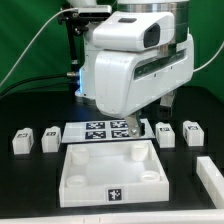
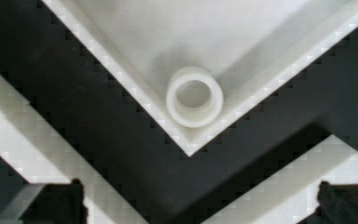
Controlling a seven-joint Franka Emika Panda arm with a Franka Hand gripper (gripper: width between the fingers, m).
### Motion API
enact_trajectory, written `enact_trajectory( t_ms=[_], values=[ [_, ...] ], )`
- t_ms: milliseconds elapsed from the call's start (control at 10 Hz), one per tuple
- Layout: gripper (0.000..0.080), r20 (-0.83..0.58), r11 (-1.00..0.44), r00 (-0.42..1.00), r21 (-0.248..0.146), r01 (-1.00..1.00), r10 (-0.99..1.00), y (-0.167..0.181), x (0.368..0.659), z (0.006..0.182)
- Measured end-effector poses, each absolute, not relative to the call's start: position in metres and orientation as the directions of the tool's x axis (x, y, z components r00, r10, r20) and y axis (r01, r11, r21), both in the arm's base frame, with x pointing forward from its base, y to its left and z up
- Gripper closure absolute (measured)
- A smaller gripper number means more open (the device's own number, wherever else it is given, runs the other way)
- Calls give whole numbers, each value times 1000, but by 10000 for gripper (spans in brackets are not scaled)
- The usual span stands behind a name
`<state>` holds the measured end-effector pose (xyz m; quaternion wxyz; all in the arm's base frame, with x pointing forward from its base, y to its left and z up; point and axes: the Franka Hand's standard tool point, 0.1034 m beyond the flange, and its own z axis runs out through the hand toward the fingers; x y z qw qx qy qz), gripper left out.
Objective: Assemble one leg
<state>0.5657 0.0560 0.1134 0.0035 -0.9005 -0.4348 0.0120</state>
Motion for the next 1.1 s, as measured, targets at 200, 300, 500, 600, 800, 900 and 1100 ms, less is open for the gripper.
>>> enact_trajectory(
  t_ms=[200, 300, 500, 600, 800, 900, 1100],
  values=[
    [150, -19, -622, 622, -17, 783, 783, 56, 566, 113],
    [150, -19, -622, 621, -17, 783, 783, 56, 566, 113],
    [150, 1, -512, 512, 3, 859, 859, 57, 554, 108],
    [150, 2, -321, 321, 8, 947, 947, 50, 526, 99],
    [150, 0, -64, 64, -3, 998, 998, 29, 487, 84],
    [150, 3, 108, -107, -2, 994, 994, 18, 474, 75],
    [150, 17, 156, -156, -21, 988, 988, 4, 455, 51]
  ],
)
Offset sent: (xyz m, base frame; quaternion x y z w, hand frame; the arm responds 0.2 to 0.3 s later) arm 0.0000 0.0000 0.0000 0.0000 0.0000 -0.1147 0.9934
